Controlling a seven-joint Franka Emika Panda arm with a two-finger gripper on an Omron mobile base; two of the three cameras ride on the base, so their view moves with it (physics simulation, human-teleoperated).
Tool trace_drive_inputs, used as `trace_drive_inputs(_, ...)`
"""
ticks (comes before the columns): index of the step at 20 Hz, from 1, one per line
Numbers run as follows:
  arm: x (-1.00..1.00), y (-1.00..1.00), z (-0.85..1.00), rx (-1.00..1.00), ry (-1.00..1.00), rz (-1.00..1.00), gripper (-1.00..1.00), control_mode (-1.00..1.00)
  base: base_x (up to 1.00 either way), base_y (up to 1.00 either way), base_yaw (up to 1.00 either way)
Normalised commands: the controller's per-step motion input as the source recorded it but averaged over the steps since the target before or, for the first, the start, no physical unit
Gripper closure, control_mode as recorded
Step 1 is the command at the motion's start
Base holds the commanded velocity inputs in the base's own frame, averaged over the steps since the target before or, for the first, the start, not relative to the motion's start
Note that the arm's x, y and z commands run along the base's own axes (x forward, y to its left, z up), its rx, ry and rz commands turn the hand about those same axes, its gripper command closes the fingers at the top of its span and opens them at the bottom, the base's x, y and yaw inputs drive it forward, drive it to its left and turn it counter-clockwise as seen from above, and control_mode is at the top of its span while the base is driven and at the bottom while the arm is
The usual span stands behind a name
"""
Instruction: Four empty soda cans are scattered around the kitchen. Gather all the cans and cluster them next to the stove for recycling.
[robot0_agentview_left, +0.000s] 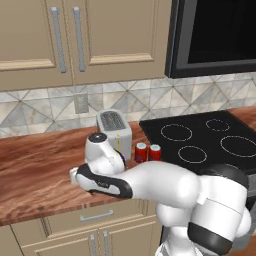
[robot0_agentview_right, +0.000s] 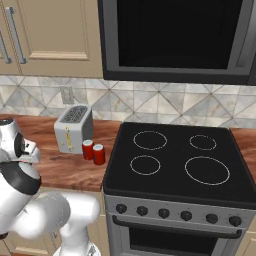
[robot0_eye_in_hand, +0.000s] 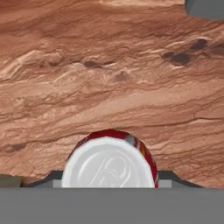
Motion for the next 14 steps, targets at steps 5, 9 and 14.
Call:
trace_drive_inputs(5,-0.27,-0.89,0.53,-0.01,0.0,0.0,1.0,-1.0,0.0,0.0,0.0)
trace_drive_inputs(9,0.0,-1.0,0.24,-0.06,0.0,0.0,1.0,-1.0,0.0,0.0,0.0)
trace_drive_inputs(14,0.12,-0.98,0.02,-0.08,0.02,0.0,1.0,-1.0,0.0,0.0,0.0)
